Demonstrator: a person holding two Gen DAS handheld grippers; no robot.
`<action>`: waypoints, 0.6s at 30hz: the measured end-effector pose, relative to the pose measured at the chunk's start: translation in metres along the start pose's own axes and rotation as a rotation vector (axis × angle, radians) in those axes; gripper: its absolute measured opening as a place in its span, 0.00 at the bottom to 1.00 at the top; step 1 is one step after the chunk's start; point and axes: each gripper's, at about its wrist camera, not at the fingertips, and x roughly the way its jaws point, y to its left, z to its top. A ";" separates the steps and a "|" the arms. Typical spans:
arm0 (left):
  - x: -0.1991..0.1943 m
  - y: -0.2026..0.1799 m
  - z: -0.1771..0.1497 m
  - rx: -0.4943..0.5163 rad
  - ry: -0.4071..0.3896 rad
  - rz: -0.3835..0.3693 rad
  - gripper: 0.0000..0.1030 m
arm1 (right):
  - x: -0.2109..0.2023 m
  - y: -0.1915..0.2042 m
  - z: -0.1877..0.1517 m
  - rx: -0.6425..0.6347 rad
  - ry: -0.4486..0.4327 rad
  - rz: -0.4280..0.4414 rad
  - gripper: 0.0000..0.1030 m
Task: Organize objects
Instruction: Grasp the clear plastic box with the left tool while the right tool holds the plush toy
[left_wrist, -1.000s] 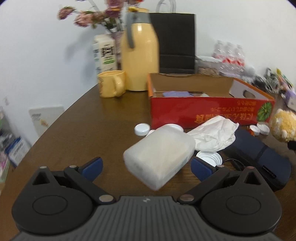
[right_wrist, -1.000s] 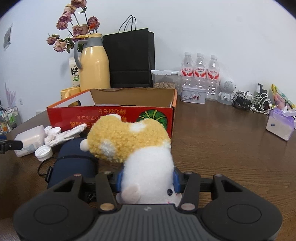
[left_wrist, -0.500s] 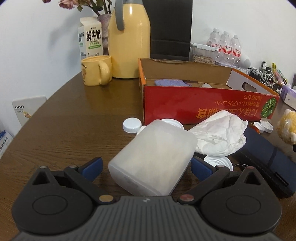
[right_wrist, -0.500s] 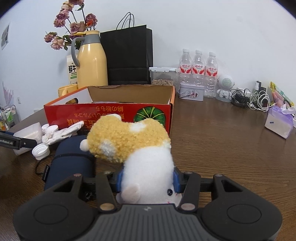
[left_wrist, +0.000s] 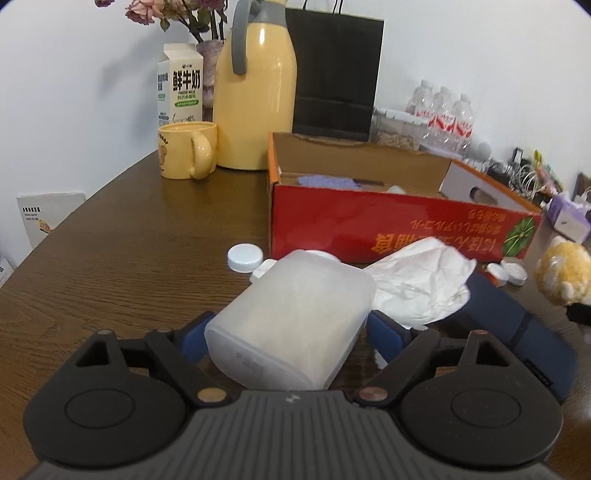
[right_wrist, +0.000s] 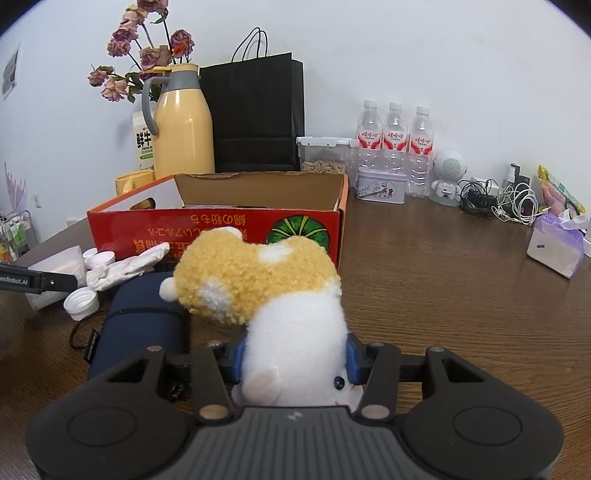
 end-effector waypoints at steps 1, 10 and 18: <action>-0.002 -0.001 -0.001 -0.004 -0.011 0.002 0.83 | -0.001 0.000 0.000 0.001 -0.001 0.000 0.46; -0.019 -0.007 -0.007 -0.023 -0.066 0.012 0.71 | -0.003 0.001 0.000 0.002 -0.015 -0.001 0.46; -0.042 -0.014 -0.016 -0.014 -0.129 0.027 0.67 | -0.005 0.000 0.000 0.005 -0.026 -0.001 0.46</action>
